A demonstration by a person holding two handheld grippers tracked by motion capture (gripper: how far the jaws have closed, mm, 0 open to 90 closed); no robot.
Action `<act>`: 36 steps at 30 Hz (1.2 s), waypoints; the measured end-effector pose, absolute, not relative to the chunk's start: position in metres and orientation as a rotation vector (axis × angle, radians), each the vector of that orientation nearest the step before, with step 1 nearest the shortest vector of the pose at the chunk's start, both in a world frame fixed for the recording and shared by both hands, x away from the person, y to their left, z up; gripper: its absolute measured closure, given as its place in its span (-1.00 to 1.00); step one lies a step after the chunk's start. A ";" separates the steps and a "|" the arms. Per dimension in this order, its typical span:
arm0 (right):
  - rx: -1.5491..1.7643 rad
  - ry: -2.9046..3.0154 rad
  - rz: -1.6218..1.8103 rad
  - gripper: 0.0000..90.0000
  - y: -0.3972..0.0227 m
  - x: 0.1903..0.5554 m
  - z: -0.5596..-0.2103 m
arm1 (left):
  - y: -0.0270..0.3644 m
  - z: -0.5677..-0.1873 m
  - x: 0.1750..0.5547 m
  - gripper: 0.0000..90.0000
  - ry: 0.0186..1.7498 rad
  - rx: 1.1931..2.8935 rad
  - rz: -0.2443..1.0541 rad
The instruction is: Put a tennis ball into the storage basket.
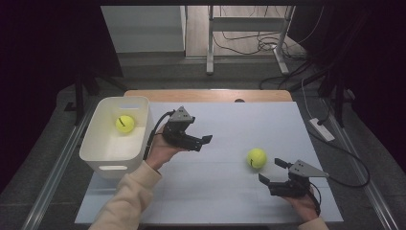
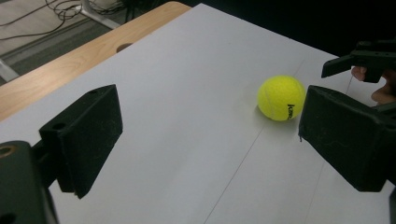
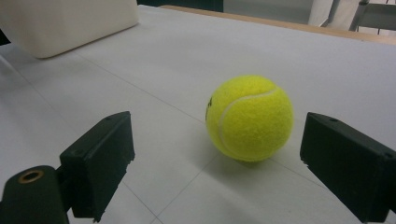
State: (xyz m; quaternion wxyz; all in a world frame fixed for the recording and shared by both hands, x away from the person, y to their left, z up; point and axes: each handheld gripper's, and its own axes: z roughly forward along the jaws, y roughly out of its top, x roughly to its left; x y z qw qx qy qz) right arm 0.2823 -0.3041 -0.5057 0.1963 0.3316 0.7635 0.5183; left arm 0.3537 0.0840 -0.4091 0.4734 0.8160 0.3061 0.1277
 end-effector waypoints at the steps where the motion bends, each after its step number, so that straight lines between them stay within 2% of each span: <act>1: 0.930 2.138 1.453 -0.78 -0.304 0.282 -0.506 | 0.083 -0.410 0.354 -0.85 0.743 2.001 0.311; 36: 0.923 2.135 1.458 -0.79 -0.304 0.280 -0.504 | 0.050 -0.431 0.367 -0.85 0.709 2.057 0.253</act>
